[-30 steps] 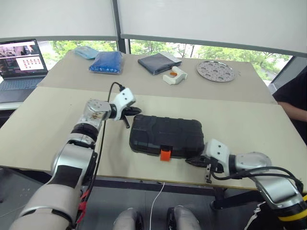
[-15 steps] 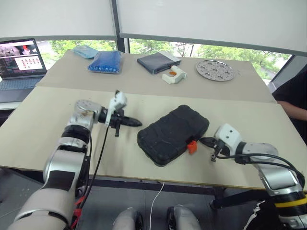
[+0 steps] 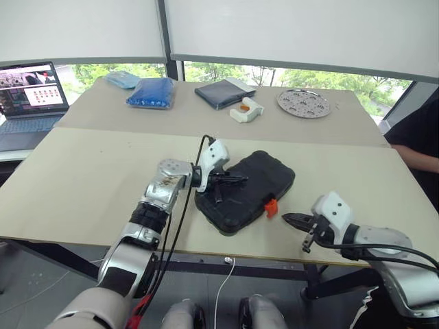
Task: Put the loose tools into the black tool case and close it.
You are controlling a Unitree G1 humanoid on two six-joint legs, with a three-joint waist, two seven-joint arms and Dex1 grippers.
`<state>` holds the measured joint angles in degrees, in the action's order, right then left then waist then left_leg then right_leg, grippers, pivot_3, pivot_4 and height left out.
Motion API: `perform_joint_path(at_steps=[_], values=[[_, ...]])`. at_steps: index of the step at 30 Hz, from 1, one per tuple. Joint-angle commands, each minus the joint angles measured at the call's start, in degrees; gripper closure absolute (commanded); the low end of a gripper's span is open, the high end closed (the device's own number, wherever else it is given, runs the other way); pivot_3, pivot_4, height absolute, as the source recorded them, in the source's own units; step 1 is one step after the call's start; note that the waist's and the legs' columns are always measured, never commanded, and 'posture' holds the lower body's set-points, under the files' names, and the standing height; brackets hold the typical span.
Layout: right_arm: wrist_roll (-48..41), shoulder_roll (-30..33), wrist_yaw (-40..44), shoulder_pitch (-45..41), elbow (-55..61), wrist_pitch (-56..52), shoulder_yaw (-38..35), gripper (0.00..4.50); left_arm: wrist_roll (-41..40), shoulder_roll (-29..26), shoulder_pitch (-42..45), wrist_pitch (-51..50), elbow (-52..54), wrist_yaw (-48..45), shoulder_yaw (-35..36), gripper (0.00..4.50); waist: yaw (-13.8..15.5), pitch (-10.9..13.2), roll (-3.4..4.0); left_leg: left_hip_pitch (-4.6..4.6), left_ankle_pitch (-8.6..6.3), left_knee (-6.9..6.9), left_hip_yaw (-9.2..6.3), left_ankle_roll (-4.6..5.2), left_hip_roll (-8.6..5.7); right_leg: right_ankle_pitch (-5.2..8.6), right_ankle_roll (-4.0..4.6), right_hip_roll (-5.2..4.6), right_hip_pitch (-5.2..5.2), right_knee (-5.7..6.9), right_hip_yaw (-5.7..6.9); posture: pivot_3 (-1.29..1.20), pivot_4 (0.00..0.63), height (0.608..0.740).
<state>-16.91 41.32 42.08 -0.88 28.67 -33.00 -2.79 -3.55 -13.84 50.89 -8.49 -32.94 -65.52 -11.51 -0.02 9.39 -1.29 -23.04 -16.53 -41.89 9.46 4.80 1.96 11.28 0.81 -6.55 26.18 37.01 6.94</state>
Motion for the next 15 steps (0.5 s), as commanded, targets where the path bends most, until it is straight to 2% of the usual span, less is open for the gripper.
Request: perform_joint_path(at_steps=[1, 15], values=[[0.2, -0.5, -1.7, -1.6, 1.8, -0.9, 0.0, 4.50, 3.4, -1.9, -1.4, 4.1, -3.1, -0.6, -3.2, 4.39, 0.0, -0.1, 0.08, 0.03, 0.00, 0.00, 0.00, 0.01, 0.00, 0.00, 0.00, -0.01, -0.02, 0.00, -0.01, 0.00, 0.150, 0.718], [1.7, -2.7, -3.5, -5.6, -2.5, 0.3, 3.6, 4.50, 2.7, -1.4, -0.5, 5.4, -3.6, -0.8, -3.4, 4.39, -0.1, -0.2, 0.13, 0.05, -0.04, 0.02, 0.01, 0.07, 0.00, 0.01, 0.02, 0.01, -0.04, -0.01, -0.01, 0.00, 0.150, 0.718]])
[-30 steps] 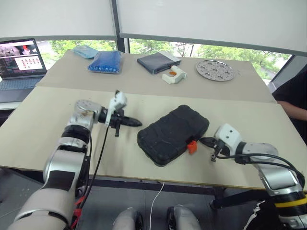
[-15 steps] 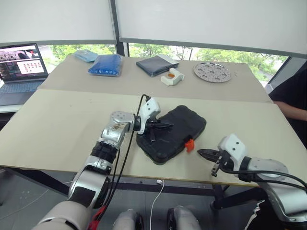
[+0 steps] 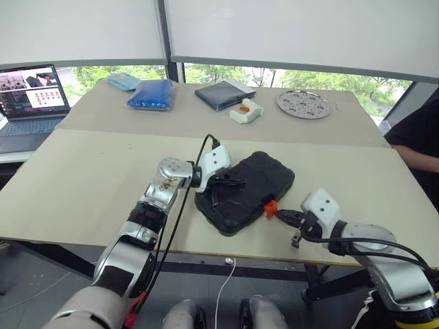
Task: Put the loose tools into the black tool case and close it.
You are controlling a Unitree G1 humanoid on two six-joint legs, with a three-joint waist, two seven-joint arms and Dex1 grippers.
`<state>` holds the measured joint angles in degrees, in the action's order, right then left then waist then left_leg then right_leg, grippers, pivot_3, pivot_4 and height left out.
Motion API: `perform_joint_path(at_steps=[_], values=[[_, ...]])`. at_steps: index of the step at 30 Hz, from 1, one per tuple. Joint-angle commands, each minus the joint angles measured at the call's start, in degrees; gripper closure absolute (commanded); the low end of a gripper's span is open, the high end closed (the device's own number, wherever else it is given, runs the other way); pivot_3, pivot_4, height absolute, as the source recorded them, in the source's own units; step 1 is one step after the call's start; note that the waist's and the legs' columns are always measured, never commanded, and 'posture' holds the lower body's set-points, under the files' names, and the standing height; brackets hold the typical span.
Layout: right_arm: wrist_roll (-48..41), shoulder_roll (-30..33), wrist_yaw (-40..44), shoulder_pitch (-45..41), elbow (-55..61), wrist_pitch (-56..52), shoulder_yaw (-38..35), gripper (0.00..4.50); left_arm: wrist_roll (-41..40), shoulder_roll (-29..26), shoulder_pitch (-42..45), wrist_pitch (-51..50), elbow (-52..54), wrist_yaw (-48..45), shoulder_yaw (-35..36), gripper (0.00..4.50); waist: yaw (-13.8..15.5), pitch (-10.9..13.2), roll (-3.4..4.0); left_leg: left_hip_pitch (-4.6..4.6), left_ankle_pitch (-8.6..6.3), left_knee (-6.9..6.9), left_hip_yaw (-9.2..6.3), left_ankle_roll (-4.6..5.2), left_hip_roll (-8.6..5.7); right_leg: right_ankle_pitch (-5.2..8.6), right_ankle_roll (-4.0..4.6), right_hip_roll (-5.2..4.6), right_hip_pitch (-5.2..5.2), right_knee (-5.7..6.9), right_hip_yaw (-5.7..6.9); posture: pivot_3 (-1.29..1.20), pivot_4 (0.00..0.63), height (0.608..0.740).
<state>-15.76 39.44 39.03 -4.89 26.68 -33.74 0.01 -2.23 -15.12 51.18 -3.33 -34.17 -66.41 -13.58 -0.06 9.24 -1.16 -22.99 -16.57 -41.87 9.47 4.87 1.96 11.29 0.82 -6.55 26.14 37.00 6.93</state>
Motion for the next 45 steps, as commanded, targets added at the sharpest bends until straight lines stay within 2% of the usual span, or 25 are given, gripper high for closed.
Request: perform_joint_path(at_steps=[1, 7, 12, 15, 19, 23, 29, 35, 45], values=[[0.8, -1.3, -0.5, -2.0, -1.3, 1.2, 1.4, 4.50, 1.3, 0.0, -0.7, 0.3, -2.4, 0.1, -1.3, 4.39, 0.0, 0.0, 0.00, 0.00, 0.00, 0.00, 0.00, 0.00, 0.00, 0.00, 0.00, -0.01, 0.00, 0.00, 0.00, 0.00, 0.150, 0.718], [2.3, -4.6, -1.5, -4.9, -6.2, 2.3, 3.3, 4.50, 1.1, 0.0, -0.2, 0.6, -2.4, 0.0, -1.2, 4.39, -0.2, 0.0, 0.00, -0.01, 0.00, -0.01, 0.00, 0.00, 0.00, -0.01, 0.00, -0.01, 0.01, 0.01, 0.00, 0.00, 0.150, 0.718], [3.0, -4.8, -1.6, -5.4, -6.2, 1.4, 3.1, 4.50, 2.8, -0.3, -0.2, 3.7, -2.4, -0.6, -3.0, 4.39, -0.1, 0.0, 0.00, -0.06, 0.00, 0.00, 0.00, 0.00, 0.00, -0.01, 0.00, -0.02, 0.03, 0.00, 0.02, 0.00, 0.150, 0.718], [1.6, -2.7, 0.3, -3.3, -3.0, -0.5, 1.3, 4.50, 2.7, -0.2, -0.1, 4.2, -2.6, -0.5, -3.1, 4.39, -0.1, 0.0, 0.00, -0.06, 0.00, 0.00, 0.00, 0.00, -0.01, -0.01, 0.00, -0.03, 0.03, 0.00, 0.03, 0.00, 0.150, 0.718], [-1.4, 3.1, 3.8, 1.8, 2.1, -2.6, -4.8, 4.50, 2.6, 0.0, 0.8, 4.7, -3.8, 0.2, -2.7, 4.39, 0.3, 0.0, 0.04, -0.11, -0.05, 0.01, -0.02, 0.08, 0.00, 0.01, 0.00, -0.05, 0.03, -0.06, 0.08, 0.00, 0.150, 0.718], [-4.7, 3.7, 3.3, 0.3, 4.1, -5.1, -8.4, 4.50, 2.6, 0.0, 0.9, 5.2, -4.4, 0.2, -2.6, 4.39, 0.3, 0.0, 0.04, -0.11, -0.07, 0.00, -0.01, 0.12, 0.00, -0.03, -0.05, -0.03, 0.01, -0.15, 0.05, 0.00, 0.150, 0.718], [-7.9, 0.7, 1.3, -5.2, 5.3, -8.8, -5.8, 4.50, 2.8, 0.1, 0.8, 5.8, -4.8, 0.3, -2.8, 4.39, 0.4, 0.0, 0.04, -0.08, -0.15, 0.00, -0.05, 0.25, 0.01, -0.04, -0.04, -0.03, 0.01, -0.14, 0.06, 0.00, 0.150, 0.718], [-6.3, 1.0, 0.1, -5.0, 3.9, -9.0, -1.9, 4.50, 2.8, 0.2, 1.0, 6.1, -5.2, 0.5, -2.9, 4.39, 0.6, 0.0, 0.05, -0.15, -0.12, 0.00, -0.03, 0.21, 0.00, -0.04, -0.03, -0.05, 0.01, -0.21, 0.09, 0.00, 0.150, 0.718], [-7.6, 2.9, -1.0, 0.7, 5.8, -9.9, -6.6, 4.50, 2.9, -0.2, 1.1, 6.8, -6.0, 0.5, -2.7, 4.39, 0.6, 0.0, 0.05, -0.14, -0.12, 0.01, -0.04, 0.21, 0.00, -0.04, -0.05, -0.06, 0.01, -0.21, 0.10, 0.00, 0.150, 0.718]])
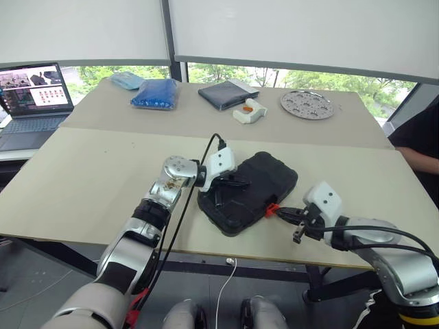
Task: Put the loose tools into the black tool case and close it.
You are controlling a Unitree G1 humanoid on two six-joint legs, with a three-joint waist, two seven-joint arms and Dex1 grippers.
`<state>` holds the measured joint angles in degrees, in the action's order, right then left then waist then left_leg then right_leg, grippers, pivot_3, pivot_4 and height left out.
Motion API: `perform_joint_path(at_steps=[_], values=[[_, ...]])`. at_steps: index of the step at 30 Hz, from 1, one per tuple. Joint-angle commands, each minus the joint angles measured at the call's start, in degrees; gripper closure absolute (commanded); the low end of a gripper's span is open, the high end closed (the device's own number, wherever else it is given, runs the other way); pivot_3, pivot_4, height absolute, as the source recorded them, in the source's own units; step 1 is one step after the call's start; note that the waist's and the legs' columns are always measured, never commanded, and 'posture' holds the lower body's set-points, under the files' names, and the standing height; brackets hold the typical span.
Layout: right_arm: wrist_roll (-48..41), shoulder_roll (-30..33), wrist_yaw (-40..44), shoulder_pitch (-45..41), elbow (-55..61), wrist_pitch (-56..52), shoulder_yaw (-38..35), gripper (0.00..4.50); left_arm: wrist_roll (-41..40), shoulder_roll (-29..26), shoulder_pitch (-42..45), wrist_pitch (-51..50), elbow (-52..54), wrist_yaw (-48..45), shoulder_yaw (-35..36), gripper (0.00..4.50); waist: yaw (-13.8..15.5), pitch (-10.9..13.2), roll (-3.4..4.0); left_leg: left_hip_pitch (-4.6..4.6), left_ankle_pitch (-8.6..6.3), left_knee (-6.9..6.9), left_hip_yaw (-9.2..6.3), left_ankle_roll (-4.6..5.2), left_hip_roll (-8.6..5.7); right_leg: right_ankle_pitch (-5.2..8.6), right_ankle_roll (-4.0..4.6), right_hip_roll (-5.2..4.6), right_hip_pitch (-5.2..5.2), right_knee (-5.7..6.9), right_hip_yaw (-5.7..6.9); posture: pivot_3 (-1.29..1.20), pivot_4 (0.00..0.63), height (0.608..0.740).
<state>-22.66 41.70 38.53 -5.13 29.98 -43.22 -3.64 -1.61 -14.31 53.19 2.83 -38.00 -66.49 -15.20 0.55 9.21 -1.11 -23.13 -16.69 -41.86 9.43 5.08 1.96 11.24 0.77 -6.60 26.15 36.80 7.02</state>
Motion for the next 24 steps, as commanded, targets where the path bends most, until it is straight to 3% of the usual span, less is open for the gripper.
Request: perform_joint_path(at_steps=[1, 14, 24], values=[[-0.8, 0.7, -0.6, 1.3, 2.6, -0.3, -3.1, 4.50, 2.2, -1.0, -1.0, 0.6, -2.1, 0.5, -1.1, 4.39, 0.0, 0.0, 0.00, 0.00, 0.00, 0.00, 0.00, 0.00, 0.00, 0.00, 0.00, 0.00, 0.00, 0.00, 0.00, 0.00, 0.150, 0.718], [2.8, -3.1, -3.5, 1.9, -2.1, 2.3, 3.1, 4.50, 3.4, -0.1, -1.1, 3.9, -2.6, 0.1, -3.3, 4.39, 0.0, 0.0, 0.02, 0.00, -0.02, 0.00, -0.01, 0.03, 0.00, 0.00, -0.01, 0.00, 0.00, -0.02, -0.01, 0.00, 0.150, 0.718], [3.8, -5.5, -4.1, -6.6, -1.8, 3.0, 4.6, 4.50, 7.8, -1.5, -2.2, 10.6, -4.6, -0.6, -7.0, 4.39, -0.5, -0.1, 0.08, 0.00, -0.03, 0.01, 0.01, 0.04, 0.00, -0.01, -0.03, 0.00, 0.01, -0.04, -0.03, 0.00, 0.150, 0.718]])
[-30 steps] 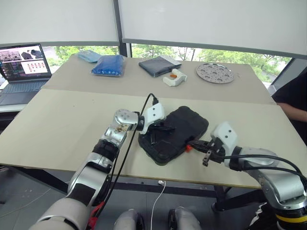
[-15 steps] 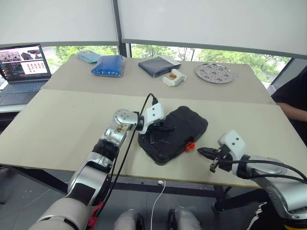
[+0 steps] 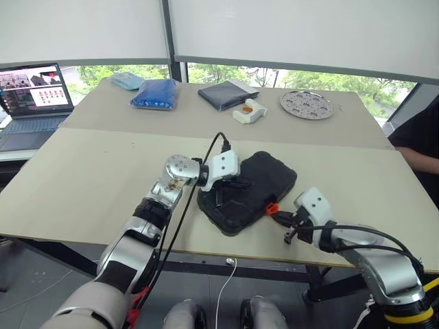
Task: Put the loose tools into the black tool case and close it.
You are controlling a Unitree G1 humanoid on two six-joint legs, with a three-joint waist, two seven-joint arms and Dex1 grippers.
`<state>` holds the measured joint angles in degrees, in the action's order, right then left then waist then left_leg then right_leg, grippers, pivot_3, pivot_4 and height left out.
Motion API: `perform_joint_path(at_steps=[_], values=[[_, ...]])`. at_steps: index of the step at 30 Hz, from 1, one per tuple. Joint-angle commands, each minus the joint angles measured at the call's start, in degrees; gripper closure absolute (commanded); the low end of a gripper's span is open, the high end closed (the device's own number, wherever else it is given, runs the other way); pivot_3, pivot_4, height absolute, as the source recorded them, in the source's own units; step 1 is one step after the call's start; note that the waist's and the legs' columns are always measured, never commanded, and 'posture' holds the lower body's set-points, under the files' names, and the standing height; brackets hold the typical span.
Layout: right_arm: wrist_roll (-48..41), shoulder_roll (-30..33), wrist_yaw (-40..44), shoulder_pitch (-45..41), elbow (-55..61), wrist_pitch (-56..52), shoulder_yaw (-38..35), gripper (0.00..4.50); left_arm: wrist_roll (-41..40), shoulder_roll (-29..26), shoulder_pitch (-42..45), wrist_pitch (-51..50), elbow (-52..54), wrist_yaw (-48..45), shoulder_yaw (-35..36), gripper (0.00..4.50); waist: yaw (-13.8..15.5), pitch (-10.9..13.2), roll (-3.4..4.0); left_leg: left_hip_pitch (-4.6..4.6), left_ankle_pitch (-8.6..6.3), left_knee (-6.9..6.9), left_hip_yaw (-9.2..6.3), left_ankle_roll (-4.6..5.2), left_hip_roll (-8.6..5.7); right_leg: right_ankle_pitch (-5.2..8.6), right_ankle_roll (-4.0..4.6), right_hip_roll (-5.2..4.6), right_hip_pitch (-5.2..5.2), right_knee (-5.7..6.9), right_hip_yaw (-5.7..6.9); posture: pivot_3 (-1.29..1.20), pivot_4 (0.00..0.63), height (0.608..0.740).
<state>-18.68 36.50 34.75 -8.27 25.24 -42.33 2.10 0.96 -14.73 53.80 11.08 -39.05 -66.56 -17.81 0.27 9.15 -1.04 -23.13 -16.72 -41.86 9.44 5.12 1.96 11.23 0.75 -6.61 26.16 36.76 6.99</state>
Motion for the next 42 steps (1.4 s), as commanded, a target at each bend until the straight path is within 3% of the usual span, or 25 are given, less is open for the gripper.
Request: perform_joint_path(at_steps=[1, 9, 20, 29, 42], values=[[-0.4, -0.3, -0.2, -3.8, 3.3, 1.7, -1.2, 4.50, 5.8, -1.3, -3.0, 3.5, -3.9, -0.6, -5.0, 4.39, -0.3, 0.0, 0.02, 0.02, 0.00, 0.01, -0.01, 0.00, 0.00, 0.00, 0.00, 0.00, 0.00, 0.00, 0.01, 0.00, 0.150, 0.718], [-0.2, -0.8, -0.1, -4.4, 3.5, 2.0, -0.4, 4.50, 6.9, -1.7, -3.1, 4.6, -5.7, -0.6, -5.2, 4.39, -1.0, -0.4, 0.49, 0.19, -0.15, 0.10, -0.01, 0.26, 0.02, -0.01, 0.01, 0.00, -0.09, 0.02, -0.01, 0.00, 0.150, 0.718], [5.1, -2.9, -0.7, -6.4, -2.5, 6.7, 3.5, 4.50, 7.0, -2.1, -2.7, 4.8, -7.0, -1.0, -5.0, 4.39, -1.6, -0.6, 0.58, 0.30, -0.14, 0.12, 0.01, 0.24, 0.13, -0.01, 0.01, 0.04, -0.12, 0.03, -0.04, 0.00, 0.150, 0.718], [5.2, -0.4, 0.5, -3.6, -2.3, 7.3, 0.6, 4.50, 7.1, -3.0, -2.6, 4.8, -7.6, -0.7, -4.3, 4.39, -1.4, -0.7, 0.66, 0.29, -0.14, 0.17, 0.01, 0.24, 0.14, 0.01, 0.04, 0.03, -0.11, 0.03, -0.04, 0.00, 0.150, 0.718], [5.8, -5.6, -0.2, -9.9, -5.1, 6.3, 3.6, 4.50, 6.9, -2.7, -2.0, 4.4, -9.5, 0.2, -3.8, 4.39, -2.2, -0.7, 0.69, 0.34, -0.05, 0.21, 0.01, 0.08, 0.34, 0.01, 0.03, 0.07, -0.11, 0.03, 0.01, 0.00, 0.150, 0.718]])
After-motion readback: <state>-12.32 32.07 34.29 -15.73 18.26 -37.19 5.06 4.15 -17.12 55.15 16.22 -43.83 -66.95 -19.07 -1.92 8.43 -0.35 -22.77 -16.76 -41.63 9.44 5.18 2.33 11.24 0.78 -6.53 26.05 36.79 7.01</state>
